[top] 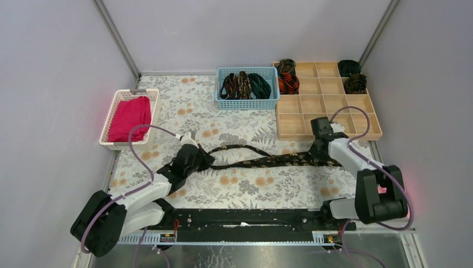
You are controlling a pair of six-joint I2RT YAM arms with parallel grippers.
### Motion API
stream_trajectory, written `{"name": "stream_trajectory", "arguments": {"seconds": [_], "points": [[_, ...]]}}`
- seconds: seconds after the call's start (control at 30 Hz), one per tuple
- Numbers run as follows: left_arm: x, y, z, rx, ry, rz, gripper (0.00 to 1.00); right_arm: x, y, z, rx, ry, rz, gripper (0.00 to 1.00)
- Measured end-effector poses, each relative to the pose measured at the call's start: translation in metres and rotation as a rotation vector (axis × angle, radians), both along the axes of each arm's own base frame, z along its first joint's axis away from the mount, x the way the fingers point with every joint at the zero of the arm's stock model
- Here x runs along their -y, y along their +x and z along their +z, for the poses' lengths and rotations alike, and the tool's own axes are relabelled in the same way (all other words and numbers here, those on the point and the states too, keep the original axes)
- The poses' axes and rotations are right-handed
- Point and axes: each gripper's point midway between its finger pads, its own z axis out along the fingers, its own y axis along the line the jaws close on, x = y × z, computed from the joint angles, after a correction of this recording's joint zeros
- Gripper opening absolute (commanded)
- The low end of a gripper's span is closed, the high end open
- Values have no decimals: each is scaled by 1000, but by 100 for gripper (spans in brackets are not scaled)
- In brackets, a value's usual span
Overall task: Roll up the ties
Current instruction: Flatten out the tie at the center of the board.
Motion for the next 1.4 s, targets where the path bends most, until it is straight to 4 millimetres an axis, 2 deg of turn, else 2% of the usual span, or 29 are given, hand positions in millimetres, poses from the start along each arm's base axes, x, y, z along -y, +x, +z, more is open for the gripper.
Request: {"name": "stream_trajectory", "arguments": {"seconds": [0.1, 0.2, 0.3, 0.33, 0.37, 0.43, 0.53, 0.6, 0.7, 0.9, 1.07, 1.17, 1.4], "points": [[2, 6, 23, 56, -23, 3, 7, -18, 7, 29, 101, -1, 93, 7], [3, 15, 53, 121, -41, 17, 7, -51, 22, 69, 229, 42, 238, 13], [1, 26, 96, 205, -68, 49, 8, -84, 34, 96, 310, 104, 366, 14], [-1, 28, 111, 232, -77, 62, 10, -96, 36, 101, 320, 117, 414, 14], [-2, 29, 122, 253, -85, 72, 10, -101, 36, 103, 323, 121, 439, 18], [-7, 30, 145, 295, -99, 97, 10, -112, 38, 104, 318, 117, 489, 20], [-14, 29, 158, 317, -100, 123, 10, -106, 38, 98, 282, 63, 489, 20], [-17, 27, 155, 307, -86, 133, 10, -99, 39, 89, 249, 22, 477, 20], [-21, 25, 140, 274, -56, 141, 9, -97, 38, 73, 194, 3, 478, 17], [-23, 24, 99, 182, 15, 137, 7, -112, 39, 34, 107, 53, 512, 8], [-22, 24, 83, 143, 46, 134, 6, -124, 39, 4, 39, 97, 538, 5], [-22, 25, 83, 146, 44, 134, 6, -127, 36, -5, 12, 110, 541, 5], [-22, 24, 76, 147, 44, 131, 6, -126, 36, -8, 20, 115, 493, 6]]}}
